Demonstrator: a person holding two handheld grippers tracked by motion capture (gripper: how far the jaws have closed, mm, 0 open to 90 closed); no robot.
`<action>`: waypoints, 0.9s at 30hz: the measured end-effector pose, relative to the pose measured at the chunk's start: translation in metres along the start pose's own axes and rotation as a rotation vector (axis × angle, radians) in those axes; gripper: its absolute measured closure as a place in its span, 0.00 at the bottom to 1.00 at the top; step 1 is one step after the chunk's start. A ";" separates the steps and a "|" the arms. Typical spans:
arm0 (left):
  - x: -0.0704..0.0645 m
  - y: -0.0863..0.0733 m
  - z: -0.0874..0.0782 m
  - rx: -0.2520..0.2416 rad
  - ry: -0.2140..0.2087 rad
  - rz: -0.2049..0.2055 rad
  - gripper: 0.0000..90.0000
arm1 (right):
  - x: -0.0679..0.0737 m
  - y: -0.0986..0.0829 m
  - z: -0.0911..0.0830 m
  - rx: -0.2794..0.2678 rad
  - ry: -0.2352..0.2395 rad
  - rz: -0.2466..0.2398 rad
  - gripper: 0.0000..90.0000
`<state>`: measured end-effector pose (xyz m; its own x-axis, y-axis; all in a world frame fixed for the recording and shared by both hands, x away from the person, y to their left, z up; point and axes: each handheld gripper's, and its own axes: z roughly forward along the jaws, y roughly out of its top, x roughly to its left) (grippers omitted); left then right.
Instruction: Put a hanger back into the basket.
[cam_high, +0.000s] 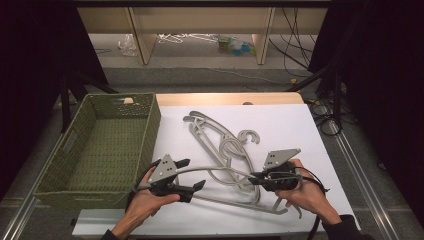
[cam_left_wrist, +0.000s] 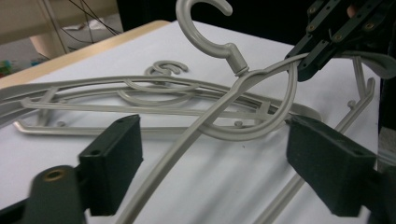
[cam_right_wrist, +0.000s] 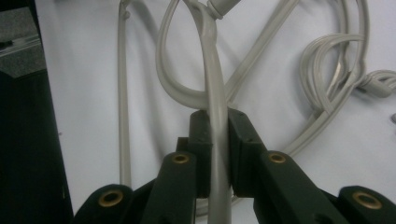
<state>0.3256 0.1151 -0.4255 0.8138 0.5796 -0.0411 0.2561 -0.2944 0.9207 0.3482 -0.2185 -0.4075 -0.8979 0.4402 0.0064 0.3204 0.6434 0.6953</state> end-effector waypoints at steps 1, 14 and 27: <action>-0.001 0.001 0.005 0.017 -0.006 -0.002 0.23 | 0.001 -0.001 0.000 -0.009 -0.013 -0.005 0.91; -0.010 0.016 0.035 0.112 -0.104 0.033 0.28 | 0.015 -0.002 -0.001 0.000 0.040 -0.053 0.91; -0.017 0.014 0.046 0.190 -0.160 0.126 0.50 | 0.021 0.001 0.000 -0.001 0.062 -0.096 0.91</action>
<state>0.3389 0.0661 -0.4299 0.9136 0.4065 -0.0050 0.2281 -0.5024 0.8340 0.3290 -0.2088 -0.4065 -0.9413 0.3373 -0.0157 0.2321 0.6803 0.6952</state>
